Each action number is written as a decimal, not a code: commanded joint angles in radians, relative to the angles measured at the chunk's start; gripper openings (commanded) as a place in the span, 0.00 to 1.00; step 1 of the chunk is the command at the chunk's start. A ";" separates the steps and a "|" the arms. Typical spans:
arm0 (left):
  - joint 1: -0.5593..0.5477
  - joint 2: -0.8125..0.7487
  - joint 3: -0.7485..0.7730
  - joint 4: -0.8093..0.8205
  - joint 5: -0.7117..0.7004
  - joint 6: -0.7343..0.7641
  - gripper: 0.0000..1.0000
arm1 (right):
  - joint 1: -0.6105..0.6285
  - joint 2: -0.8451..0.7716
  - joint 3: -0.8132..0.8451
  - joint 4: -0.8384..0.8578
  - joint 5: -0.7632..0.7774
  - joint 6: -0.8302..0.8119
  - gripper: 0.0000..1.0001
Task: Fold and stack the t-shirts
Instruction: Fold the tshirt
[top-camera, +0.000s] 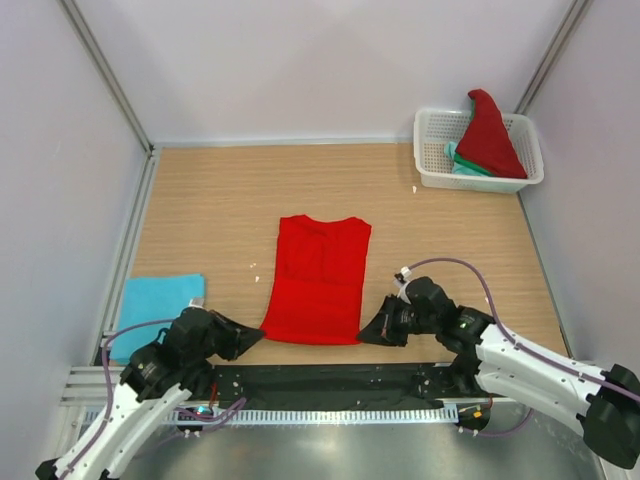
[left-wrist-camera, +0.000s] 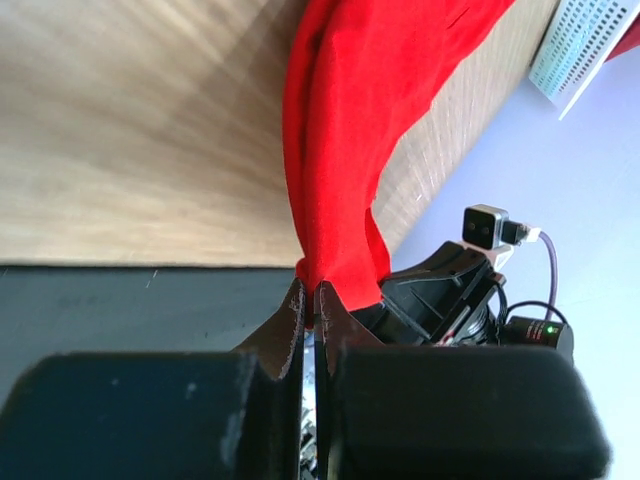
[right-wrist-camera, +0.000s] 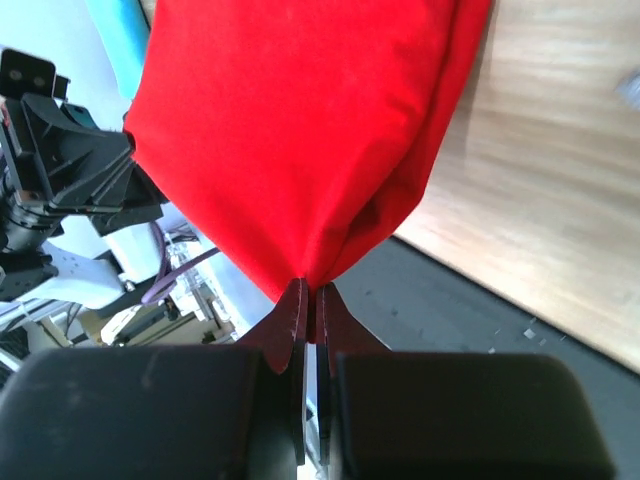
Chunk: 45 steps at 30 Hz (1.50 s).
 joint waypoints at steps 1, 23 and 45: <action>0.001 -0.063 0.108 -0.232 -0.039 -0.019 0.00 | 0.030 -0.025 0.098 -0.126 0.056 0.048 0.02; 0.293 1.030 0.867 0.015 0.021 0.739 0.00 | -0.288 0.516 0.783 -0.451 -0.229 -0.398 0.01; 0.395 1.525 1.163 0.180 0.173 0.858 0.00 | -0.475 0.858 0.979 -0.415 -0.364 -0.516 0.02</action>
